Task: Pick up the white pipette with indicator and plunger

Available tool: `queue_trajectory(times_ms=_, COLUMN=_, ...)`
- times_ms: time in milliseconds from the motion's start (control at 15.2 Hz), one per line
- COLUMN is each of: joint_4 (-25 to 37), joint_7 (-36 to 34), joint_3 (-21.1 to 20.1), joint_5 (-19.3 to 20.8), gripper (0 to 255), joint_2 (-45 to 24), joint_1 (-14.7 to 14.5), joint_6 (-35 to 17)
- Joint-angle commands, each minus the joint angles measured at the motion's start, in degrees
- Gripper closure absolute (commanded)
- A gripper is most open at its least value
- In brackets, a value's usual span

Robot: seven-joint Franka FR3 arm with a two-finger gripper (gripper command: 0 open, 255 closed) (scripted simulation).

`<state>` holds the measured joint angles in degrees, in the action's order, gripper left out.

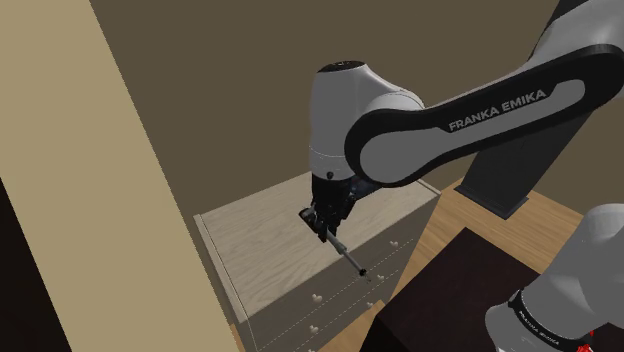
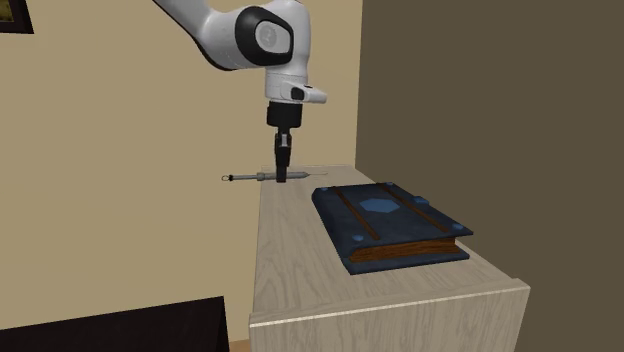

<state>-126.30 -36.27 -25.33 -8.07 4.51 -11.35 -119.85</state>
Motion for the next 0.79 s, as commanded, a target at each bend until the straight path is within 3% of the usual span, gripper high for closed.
queue_trajectory(times_ms=0, joint_4=1.0, joint_7=0.1, joint_3=0.1, joint_5=-0.2, gripper=255, joint_2=0.7, joint_1=0.0, joint_6=1.6)
queue_trajectory(times_ms=726, joint_4=5.8, joint_7=0.2, joint_3=0.6, joint_5=-0.8, gripper=255, joint_2=3.1, joint_1=0.2, joint_6=8.7)
